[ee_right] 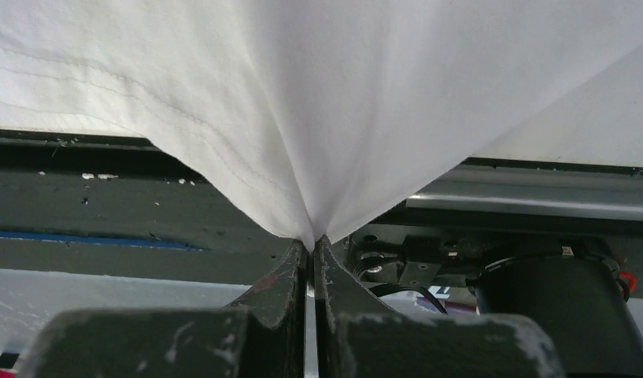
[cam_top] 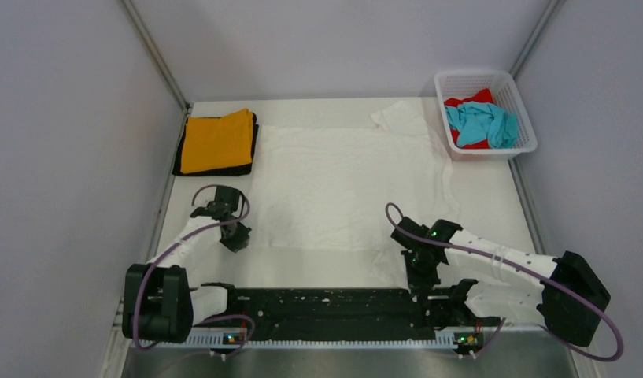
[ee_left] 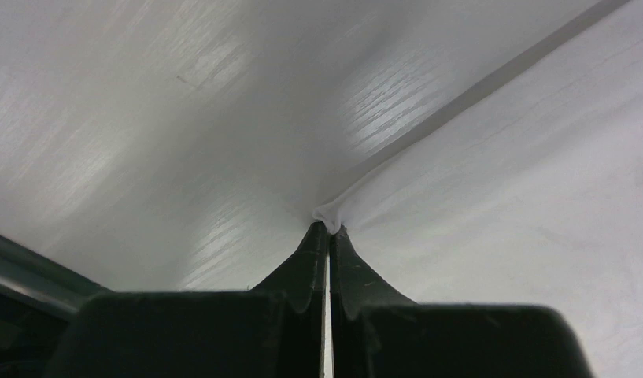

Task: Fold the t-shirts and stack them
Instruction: Fold the flattened tshirt in 1/3 of the way

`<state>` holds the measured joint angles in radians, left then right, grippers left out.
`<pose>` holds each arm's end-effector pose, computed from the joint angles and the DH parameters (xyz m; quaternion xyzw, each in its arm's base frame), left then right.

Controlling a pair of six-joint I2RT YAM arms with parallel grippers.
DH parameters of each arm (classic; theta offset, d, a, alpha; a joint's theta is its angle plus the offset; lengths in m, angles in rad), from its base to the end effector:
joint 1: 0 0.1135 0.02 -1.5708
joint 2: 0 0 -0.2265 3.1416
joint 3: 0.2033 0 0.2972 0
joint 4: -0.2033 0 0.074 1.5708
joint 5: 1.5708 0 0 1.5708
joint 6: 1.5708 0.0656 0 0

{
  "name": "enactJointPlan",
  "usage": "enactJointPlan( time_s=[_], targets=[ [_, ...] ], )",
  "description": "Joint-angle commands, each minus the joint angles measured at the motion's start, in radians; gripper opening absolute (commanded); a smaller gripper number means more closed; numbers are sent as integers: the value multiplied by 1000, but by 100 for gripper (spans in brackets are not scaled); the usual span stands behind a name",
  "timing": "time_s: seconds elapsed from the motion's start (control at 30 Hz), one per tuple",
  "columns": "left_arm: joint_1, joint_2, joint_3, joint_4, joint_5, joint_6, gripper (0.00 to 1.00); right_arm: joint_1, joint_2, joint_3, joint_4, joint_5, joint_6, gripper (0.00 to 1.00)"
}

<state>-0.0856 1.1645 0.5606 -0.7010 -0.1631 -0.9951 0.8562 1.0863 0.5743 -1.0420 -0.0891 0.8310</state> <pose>0.2406 -0.0100 0.0718 -0.4436 0.8827 0.0013 0.1548 0.1267 0.1549 0.0843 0.0130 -0.9989 -0.0359 0.0277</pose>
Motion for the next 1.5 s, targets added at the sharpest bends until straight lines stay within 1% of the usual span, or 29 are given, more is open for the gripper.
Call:
enactJointPlan(
  time_s=[0.0,0.17,0.33,0.5,0.73,0.87,1.1,1.47],
  targets=[
    [1,-50,7,-105,3,-9,0,14,-17,41,-27,6,12,0],
    [1,-48,60,-71,53,-2,0,-9,33,132,-5,75,-32,0],
    [1,-23,125,-23,63,16,0,-132,53,238,22,117,-149,0],
    [1,76,248,-2,65,54,0,-203,124,350,72,147,-267,0],
    [1,186,340,23,81,70,0,-315,192,511,103,213,-361,0],
    [3,225,387,21,66,84,0,-376,219,557,132,209,-385,0],
    [3,260,460,14,28,88,0,-444,255,635,165,230,-415,0],
    [4,333,548,9,-11,110,0,-494,349,728,226,256,-490,0]
  ],
)
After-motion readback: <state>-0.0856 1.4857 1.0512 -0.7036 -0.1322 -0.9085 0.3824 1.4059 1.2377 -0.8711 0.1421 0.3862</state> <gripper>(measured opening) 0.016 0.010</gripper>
